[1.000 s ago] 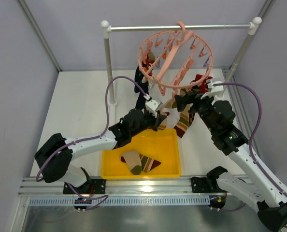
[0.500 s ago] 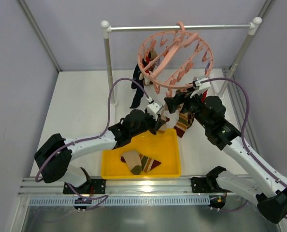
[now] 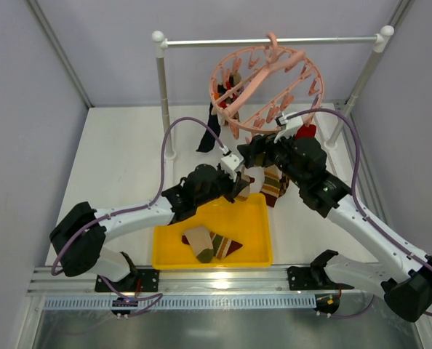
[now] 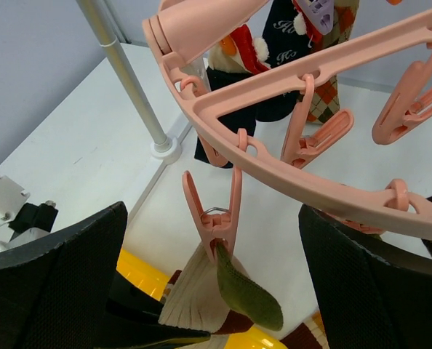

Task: Remove the socks clipped to the hanger

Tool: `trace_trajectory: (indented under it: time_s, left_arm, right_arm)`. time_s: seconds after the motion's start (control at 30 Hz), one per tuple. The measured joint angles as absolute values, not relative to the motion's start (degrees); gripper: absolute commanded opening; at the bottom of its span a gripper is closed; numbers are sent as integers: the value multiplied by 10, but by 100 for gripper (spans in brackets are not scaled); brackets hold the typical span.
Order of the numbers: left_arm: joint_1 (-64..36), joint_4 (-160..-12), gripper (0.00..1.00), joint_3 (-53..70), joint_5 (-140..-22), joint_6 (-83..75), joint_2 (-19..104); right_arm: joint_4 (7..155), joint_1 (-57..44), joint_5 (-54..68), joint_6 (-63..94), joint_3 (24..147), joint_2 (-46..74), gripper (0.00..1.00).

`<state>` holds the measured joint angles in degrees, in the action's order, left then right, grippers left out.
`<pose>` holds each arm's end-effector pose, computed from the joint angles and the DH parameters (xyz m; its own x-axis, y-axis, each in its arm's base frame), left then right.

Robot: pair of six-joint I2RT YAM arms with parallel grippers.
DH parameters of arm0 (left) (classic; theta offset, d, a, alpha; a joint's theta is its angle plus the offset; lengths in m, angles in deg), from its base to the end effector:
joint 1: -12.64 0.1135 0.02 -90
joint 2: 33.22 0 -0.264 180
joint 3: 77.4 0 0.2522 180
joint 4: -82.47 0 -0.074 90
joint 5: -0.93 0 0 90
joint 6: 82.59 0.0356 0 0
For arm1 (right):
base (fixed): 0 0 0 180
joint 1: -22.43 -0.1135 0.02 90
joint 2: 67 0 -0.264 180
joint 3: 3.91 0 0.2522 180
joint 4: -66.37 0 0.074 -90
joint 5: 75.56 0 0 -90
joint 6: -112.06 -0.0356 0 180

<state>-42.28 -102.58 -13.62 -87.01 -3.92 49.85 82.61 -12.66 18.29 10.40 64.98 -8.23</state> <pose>0.1900 -0.2728 0.2653 -0.3032 0.0901 -0.9486 0.7937 0.5747 -0.1991 0.1980 0.1362 0.3719 -0.1903 0.1127 -0.9752 -0.4906 0.8495 0.1939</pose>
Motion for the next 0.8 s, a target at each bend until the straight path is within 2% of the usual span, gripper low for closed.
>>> trace_trajectory:
  time_s: [0.23,0.27,0.33,0.43,0.47,0.5,0.8]
  left_arm:
    - [-423,-1023,0,-136,-869,-40,498]
    - [-422,-1023,0,-136,-869,-41,498]
    - [-420,-1023,0,-136,-871,-41,498]
    - [-420,-1023,0,-136,-872,-41,498]
    - [-421,-1023,0,-136,-872,-40,498]
    - [-422,-1023,0,-136,-870,-40,498]
    - [-424,-1021,0,-136,-868,-39,498]
  right_arm:
    - [819,-131,195,111,664,-50,97]
    - [819,-134,198,113,667,-46,90]
    - [819,-140,203,117,672,-40,83]
    - [819,-147,210,127,681,-34,47]
    - [818,-150,214,131,684,-32,13]
    - [817,-151,218,135,687,-29,5]
    - [814,-156,252,134,689,-24,4]
